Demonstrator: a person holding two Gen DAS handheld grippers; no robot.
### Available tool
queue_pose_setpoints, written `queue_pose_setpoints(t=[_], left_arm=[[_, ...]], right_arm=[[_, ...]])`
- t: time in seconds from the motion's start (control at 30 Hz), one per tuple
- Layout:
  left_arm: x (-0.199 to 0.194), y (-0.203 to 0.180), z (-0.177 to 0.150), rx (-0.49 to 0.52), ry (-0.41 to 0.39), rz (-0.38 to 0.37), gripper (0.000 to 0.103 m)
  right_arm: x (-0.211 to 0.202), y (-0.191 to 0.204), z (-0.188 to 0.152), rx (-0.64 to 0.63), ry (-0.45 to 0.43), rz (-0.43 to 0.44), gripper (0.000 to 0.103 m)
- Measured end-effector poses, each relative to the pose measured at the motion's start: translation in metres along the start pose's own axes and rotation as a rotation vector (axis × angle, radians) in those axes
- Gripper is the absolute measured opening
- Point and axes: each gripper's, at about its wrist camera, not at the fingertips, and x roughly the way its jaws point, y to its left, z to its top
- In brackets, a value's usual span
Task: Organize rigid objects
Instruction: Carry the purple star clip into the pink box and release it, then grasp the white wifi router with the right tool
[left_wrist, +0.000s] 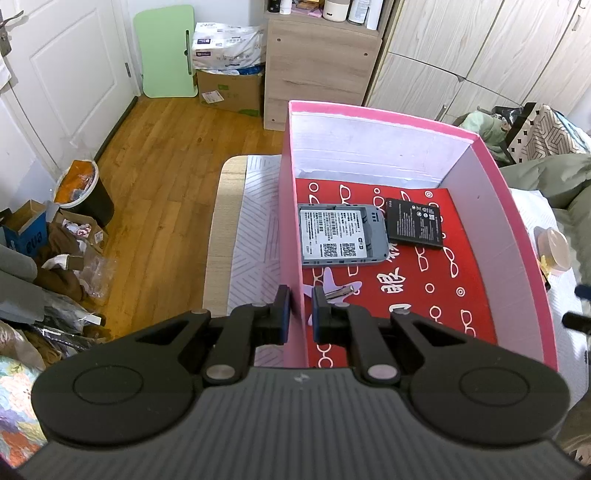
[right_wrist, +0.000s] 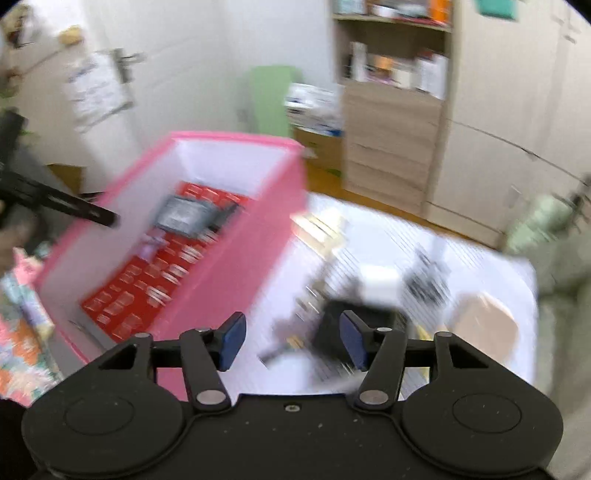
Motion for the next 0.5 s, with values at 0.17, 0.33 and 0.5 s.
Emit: queue_pose_setpoints(t=[0.17,0.33,0.5], left_arm=[[0.0,-0.001,0.0,-0.004,0.003,-0.002,0.01],[0.001,-0.001,0.0,-0.003,0.005,-0.004,0.01],[0.001,0.0,0.0,-0.007,0.004,-0.007,0.01]], right_arm=[[0.008,-0.013,-0.042,0.14,-0.009,-0.131,0.074],[0.033,-0.014,-0.068,0.267,-0.006,-0.197,0.079],[0.044,-0.004,-0.076,0.28,-0.035,-0.272,0.087]])
